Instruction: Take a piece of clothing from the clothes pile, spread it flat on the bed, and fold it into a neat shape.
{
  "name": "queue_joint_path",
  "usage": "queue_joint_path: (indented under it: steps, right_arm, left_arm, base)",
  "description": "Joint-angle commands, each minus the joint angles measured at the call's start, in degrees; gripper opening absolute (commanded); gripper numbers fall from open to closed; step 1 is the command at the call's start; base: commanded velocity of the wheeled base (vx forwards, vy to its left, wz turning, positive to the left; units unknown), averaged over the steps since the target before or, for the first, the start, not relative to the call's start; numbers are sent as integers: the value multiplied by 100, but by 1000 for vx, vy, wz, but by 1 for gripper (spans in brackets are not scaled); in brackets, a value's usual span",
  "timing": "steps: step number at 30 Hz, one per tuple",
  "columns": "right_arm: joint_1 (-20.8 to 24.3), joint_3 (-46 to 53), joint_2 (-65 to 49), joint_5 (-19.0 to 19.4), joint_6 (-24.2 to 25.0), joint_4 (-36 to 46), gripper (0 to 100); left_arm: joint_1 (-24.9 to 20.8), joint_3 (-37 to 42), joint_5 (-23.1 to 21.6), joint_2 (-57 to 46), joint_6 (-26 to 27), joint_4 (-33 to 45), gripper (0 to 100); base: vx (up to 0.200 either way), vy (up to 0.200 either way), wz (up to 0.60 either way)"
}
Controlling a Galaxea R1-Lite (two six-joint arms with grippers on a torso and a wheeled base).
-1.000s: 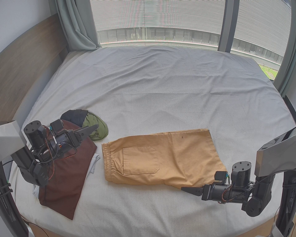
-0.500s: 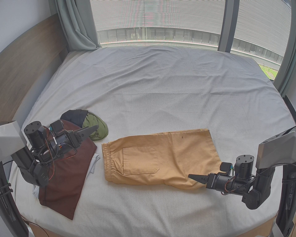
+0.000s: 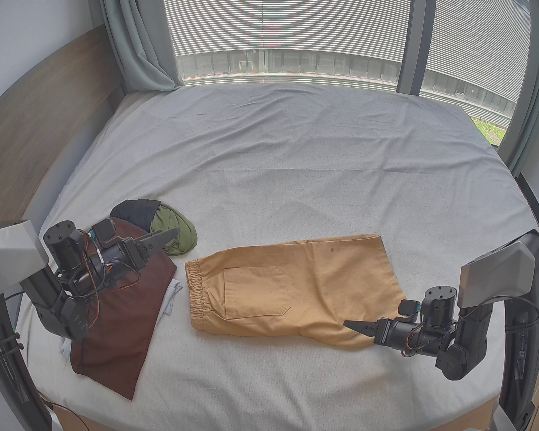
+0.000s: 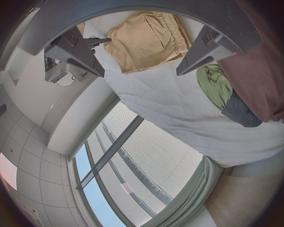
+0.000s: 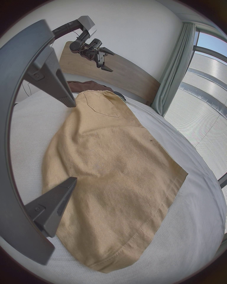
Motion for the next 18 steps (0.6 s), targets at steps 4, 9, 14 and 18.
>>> queue_joint_path:
  steps: [4,9,14,18]
  right_arm:
    - [158,288,-843,38,-11,8,100]
    - [307,534,-1555,117,-248,8,100]
    - [325,447,-1854,451,-327,-1,100]
    - [281,376,-1924,486,-679,-1,100]
  left_arm:
    - [0,79,-5,-25,6,1,100]
    - [0,238,-66,-43,33,-7,100]
    - [-18,352,-242,-34,50,-7,100]
    - [8,361,-251,-43,50,-7,100]
  base:
    - [0,0,0]
    - [0,0,0]
    - [0,0,0]
    - [0,0,0]
